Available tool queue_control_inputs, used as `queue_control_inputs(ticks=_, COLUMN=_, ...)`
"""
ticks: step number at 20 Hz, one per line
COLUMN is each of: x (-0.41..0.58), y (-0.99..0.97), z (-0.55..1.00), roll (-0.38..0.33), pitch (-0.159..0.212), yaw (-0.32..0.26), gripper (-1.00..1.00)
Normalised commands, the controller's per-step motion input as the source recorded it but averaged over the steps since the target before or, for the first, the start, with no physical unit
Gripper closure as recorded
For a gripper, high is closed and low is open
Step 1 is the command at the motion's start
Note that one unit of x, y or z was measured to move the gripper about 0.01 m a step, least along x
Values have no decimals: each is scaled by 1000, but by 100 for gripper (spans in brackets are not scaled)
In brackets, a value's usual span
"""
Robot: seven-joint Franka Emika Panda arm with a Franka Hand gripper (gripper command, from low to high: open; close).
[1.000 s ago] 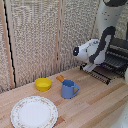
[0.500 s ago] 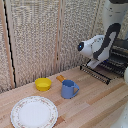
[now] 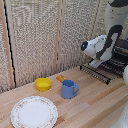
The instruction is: Position your gripper near the tray handle while precisely lining it up. Firmly yet gently grip the handle, ensuring a strong hold. Slide the tray into the oven in a steady manner until it's entirely inside. Relinquish the handle as it sits within the oven and extract your gripper with care.
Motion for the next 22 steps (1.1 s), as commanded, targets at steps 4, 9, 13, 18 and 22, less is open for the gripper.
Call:
queue_control_inputs(ticks=4, x=-156, y=-725, z=71, roll=-63, pitch=-41, yaw=17, gripper=100)
queue_control_inputs(ticks=9, x=-19, y=-183, z=47, roll=-61, pitch=-33, yaw=-5, gripper=-100)
queue_control_inputs(ticks=13, x=-4, y=21, z=174, roll=-24, pitch=-3, yaw=0, gripper=-100)
queue_control_inputs(ticks=18, x=60, y=219, z=261, roll=35, pitch=0, yaw=-7, gripper=-100)
queue_control_inputs(ticks=22, x=306, y=408, z=74, roll=23, pitch=20, yaw=-45, gripper=-100)
